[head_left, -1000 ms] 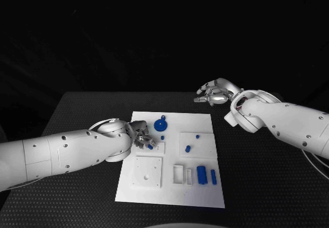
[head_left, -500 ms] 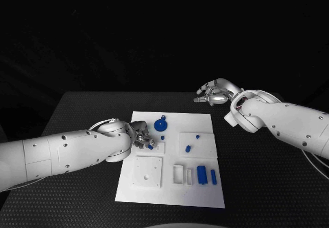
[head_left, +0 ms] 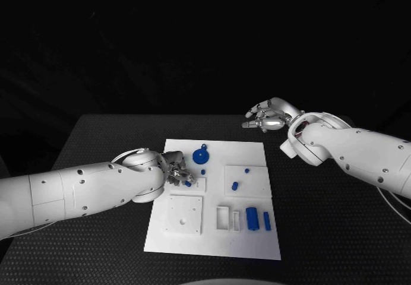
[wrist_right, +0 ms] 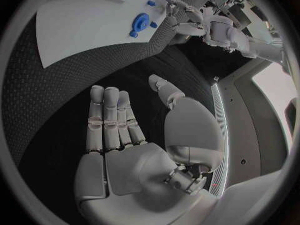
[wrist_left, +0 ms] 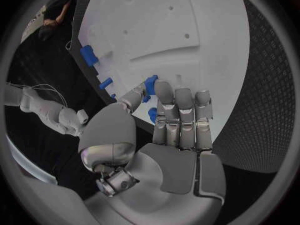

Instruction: Assemble the parts on the task board

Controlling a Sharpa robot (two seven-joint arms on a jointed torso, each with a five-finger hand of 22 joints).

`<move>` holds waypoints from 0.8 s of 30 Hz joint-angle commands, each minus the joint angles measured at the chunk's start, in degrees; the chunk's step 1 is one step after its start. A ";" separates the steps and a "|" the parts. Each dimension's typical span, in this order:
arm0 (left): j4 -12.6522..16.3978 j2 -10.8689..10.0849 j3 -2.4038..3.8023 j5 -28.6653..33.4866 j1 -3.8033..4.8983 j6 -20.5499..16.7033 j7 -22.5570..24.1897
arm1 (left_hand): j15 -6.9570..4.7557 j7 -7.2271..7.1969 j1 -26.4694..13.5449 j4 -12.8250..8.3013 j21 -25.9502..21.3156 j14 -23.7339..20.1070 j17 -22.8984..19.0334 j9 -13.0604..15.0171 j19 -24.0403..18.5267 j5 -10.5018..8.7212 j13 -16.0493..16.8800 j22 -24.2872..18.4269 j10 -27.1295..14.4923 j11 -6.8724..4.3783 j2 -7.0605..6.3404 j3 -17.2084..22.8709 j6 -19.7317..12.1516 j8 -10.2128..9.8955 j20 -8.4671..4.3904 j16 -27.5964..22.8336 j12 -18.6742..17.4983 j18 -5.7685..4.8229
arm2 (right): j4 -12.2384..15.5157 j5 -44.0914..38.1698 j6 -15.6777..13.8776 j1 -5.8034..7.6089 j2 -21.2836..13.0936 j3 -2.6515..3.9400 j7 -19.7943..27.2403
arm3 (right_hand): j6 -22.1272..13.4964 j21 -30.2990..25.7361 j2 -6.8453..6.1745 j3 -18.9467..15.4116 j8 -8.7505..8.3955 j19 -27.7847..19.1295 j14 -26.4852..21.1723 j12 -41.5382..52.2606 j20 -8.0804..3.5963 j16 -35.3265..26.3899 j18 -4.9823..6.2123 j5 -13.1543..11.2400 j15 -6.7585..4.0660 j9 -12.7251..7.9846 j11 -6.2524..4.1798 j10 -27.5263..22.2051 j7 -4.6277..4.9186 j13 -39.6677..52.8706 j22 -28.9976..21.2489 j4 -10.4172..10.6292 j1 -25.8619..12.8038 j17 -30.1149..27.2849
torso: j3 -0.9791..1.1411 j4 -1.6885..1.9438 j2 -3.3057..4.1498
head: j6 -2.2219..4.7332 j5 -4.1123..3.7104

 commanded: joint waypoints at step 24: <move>0.71 2.48 -0.33 -4.14 -0.50 3.48 0.74 | -0.35 -0.23 4.57 3.40 0.88 0.02 -1.03 0.27 0.43 0.48 -0.94 0.42 -0.30 -1.19 -4.81 10.05 -0.01 0.15 -6.73 0.21 0.70 -0.82 | 0.26 -0.08 0.70 0.01 0.07 0.03 0.45 | -0.01 -0.26 -0.06 -0.31 0.24 0.03 -0.54 0.47 0.15 0.40 0.75 0.29 -0.04 -0.06 0.15 -0.36 0.29 -0.17 0.14 0.09 -0.42 -0.11 | 0.06 0.01 0.04 | -0.11 -0.11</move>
